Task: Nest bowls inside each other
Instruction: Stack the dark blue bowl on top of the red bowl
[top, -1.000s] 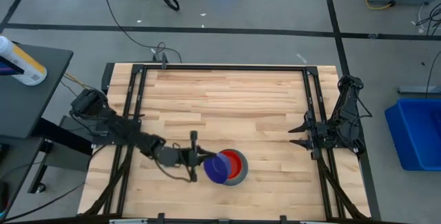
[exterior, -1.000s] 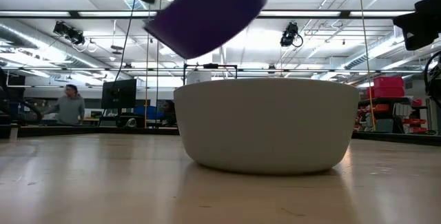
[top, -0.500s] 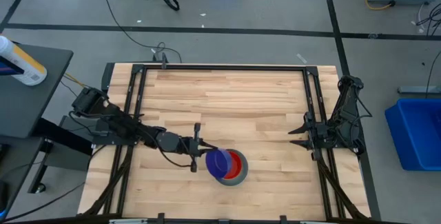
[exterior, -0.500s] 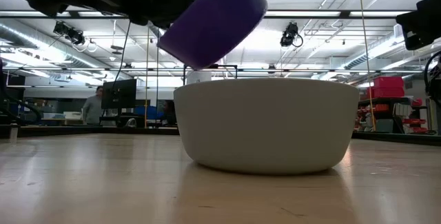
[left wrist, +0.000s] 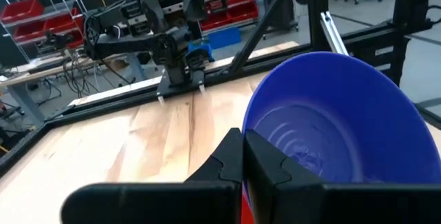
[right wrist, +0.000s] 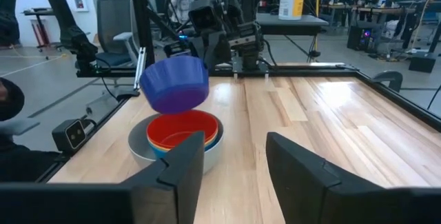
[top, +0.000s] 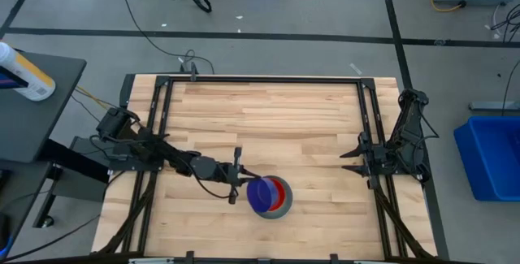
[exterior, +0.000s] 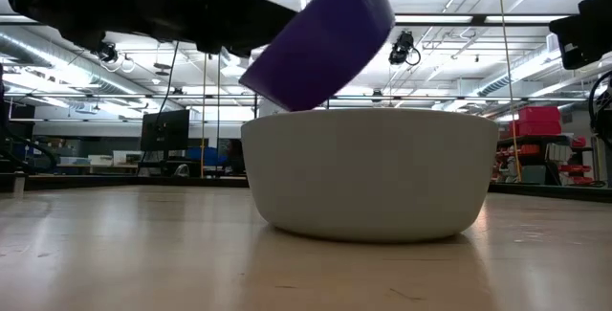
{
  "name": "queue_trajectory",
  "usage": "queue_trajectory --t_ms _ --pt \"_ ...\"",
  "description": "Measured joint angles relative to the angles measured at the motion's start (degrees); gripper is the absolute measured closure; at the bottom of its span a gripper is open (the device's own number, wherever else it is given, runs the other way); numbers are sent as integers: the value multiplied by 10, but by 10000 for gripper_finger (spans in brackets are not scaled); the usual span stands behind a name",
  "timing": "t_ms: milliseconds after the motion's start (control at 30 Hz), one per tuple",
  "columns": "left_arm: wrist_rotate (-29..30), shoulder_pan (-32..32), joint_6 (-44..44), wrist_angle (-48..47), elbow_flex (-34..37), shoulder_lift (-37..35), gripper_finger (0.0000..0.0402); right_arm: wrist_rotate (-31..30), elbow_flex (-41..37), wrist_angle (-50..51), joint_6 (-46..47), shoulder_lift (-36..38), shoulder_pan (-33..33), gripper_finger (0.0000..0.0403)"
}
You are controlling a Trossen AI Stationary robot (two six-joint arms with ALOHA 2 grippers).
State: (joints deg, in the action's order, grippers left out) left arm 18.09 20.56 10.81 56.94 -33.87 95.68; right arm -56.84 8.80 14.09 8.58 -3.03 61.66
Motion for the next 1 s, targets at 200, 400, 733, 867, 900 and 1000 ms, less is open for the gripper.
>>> queue_trajectory --t_ms 200,400,733,867,900,1000 --pt "-1 -1 -10 -21 0 0 398 0 0 0 0 0 0 226" --pt "-16 -14 -21 -38 0 0 398 0 0 -2 0 0 0 215" --pt "-53 -27 -46 -67 0 0 398 0 0 -2 0 0 0 196" --pt "-64 -28 -59 -121 -16 0 398 0 0 -2 0 0 0 189" --pt "-66 -28 -59 -141 -23 0 398 0 0 -2 0 0 0 187" --pt "-70 -28 -59 -192 -45 0 398 0 0 -3 0 0 0 182"
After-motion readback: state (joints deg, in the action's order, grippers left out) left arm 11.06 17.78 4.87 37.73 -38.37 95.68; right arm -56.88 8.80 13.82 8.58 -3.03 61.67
